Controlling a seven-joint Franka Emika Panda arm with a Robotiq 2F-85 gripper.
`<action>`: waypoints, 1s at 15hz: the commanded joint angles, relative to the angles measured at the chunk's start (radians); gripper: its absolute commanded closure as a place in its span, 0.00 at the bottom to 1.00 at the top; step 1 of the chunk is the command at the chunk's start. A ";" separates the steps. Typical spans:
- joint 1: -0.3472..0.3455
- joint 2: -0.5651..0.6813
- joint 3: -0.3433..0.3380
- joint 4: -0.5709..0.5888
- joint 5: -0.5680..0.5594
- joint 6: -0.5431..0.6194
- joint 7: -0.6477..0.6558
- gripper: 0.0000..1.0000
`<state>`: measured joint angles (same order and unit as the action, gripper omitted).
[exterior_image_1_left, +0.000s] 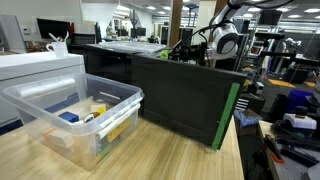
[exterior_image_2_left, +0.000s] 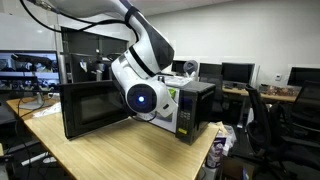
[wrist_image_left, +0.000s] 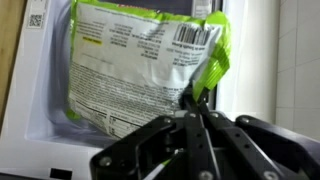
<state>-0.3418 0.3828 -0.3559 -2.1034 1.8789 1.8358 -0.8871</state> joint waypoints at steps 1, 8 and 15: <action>-0.018 -0.033 -0.001 -0.026 0.003 -0.076 -0.062 0.99; -0.017 0.001 0.006 0.001 0.010 -0.108 -0.087 0.99; 0.004 0.026 0.026 0.060 0.029 -0.067 -0.077 0.99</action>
<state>-0.3470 0.3992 -0.3451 -2.0877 1.8779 1.7706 -0.9562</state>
